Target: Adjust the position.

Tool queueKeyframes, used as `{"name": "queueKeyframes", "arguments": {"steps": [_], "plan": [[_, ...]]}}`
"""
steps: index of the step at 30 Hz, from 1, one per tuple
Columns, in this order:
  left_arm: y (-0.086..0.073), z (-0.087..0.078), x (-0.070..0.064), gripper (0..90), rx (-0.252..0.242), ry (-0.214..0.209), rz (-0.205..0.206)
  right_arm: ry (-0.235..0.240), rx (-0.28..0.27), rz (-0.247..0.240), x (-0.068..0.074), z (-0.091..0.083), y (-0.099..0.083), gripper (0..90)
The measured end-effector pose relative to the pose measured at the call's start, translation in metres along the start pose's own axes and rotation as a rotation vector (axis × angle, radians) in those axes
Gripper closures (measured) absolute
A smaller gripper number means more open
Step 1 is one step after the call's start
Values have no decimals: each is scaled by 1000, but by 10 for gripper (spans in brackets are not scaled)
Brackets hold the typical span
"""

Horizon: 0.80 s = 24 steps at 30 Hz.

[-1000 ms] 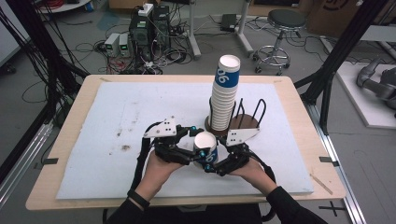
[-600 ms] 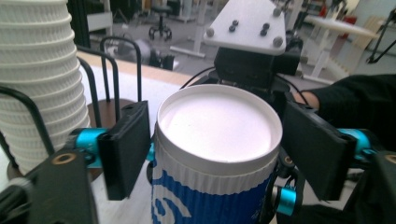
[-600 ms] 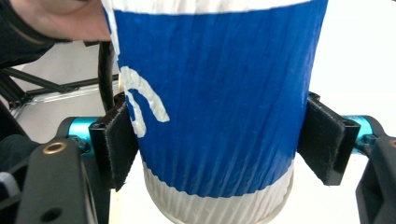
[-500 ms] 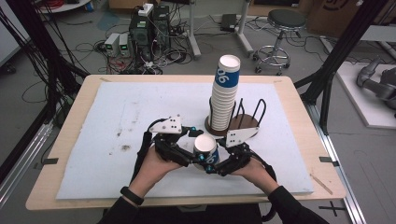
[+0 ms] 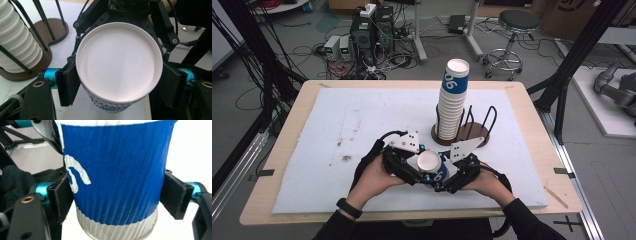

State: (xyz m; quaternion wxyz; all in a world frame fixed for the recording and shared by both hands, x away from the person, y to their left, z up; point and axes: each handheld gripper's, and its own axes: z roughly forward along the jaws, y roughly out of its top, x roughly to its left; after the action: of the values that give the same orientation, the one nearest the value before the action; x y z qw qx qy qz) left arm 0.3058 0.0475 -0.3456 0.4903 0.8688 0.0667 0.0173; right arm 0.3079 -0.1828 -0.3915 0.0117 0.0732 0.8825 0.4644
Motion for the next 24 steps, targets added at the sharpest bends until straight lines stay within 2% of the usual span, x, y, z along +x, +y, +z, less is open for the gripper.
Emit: {"name": "queueKeyframes", "arguments": {"steps": [2, 8, 9, 10, 11, 12, 15, 18, 21, 24], "plan": [[-2, -3, 1, 281, -43, -3, -9, 6, -32, 8, -1, -3, 0, 172], [-13, -17, 10, 287, -249, 4, -89, -13, -163, 66, -9, -18, -5, 149], [-14, -18, 11, 287, -276, 3, -98, -12, -179, 87, -10, -20, -5, 149], [-14, -18, 11, 288, -276, 3, -98, -13, -195, 100, -10, -21, -6, 149], [-17, -19, 12, 289, -329, -1, -119, -18, -225, 101, -11, -22, -6, 149], [-17, -19, 12, 290, -343, 3, -117, -18, -234, 109, -10, -23, -6, 148], [-17, -17, 11, 292, -365, 6, -117, -27, -257, 113, -9, -22, -5, 148], [-17, -16, 10, 291, -352, 2, -106, -15, -240, 111, -10, -21, -6, 165], [-16, -15, 11, 287, -316, -7, -107, 0, -209, 96, -10, -21, -6, 194], [-13, -16, 11, 282, -260, -18, -125, 8, -165, 73, -11, -22, -4, 208]]}}
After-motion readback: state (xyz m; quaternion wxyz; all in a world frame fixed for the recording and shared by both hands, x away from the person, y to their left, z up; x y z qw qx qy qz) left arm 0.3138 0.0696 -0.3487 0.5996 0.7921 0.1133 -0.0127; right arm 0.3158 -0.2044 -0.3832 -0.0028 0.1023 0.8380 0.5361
